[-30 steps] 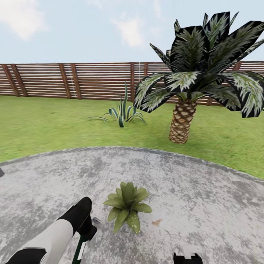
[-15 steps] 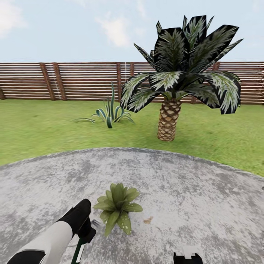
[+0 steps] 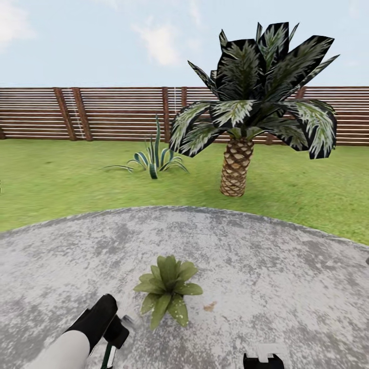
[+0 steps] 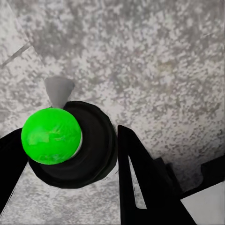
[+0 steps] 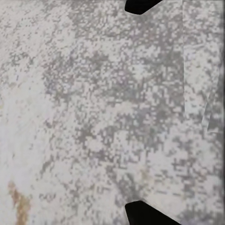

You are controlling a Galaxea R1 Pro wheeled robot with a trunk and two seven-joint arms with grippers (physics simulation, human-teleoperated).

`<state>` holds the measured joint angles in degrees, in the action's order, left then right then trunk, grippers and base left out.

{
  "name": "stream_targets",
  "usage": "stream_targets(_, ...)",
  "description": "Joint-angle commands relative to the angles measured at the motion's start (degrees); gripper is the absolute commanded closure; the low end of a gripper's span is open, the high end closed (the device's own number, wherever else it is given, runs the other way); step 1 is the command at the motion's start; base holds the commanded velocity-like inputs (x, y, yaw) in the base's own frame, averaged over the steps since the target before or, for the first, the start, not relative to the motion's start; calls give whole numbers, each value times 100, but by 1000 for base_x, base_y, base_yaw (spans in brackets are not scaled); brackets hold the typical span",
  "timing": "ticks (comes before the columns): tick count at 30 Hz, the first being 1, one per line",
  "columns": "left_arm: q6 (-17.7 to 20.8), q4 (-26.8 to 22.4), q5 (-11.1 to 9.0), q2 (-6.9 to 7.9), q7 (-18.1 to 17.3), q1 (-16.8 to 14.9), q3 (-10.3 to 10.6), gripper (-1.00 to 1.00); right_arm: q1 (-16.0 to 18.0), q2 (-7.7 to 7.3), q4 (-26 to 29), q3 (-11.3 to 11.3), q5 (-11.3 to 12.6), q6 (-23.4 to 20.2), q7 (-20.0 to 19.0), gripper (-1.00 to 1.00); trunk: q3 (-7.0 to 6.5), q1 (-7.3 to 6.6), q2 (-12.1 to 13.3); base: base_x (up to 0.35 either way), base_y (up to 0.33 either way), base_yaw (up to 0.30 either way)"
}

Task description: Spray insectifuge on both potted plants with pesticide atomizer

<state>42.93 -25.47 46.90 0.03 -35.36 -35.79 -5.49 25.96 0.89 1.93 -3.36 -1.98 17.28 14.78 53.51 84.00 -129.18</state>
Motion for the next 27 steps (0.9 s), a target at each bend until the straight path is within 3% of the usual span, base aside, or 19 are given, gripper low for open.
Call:
stream_targets(1, -18, -19, 57, -7, -52, 1, -60, 100, 6, 5, -9, -33, -21, 6, 43, -100, 5, -1, -2, -8, 290, 0)
stream_targets(9, -98, 9, 52, -11, -88, 1, -67, 100, 6, 16, -9, -33, -14, 5, 51, -100, 5, -1, -2, -1, 130, -63)
stream_targets(16, -740, 67, 44, -2, -119, 8, -58, 100, 6, 17, -9, -33, -13, 4, 52, -100, 5, -1, -2, 0, 2, -254)
stream_targets(27, -717, 89, 79, 1, -103, 5, -75, 100, 6, -6, -9, -33, -21, 8, 52, -100, 5, -1, -2, -101, 95, -55)
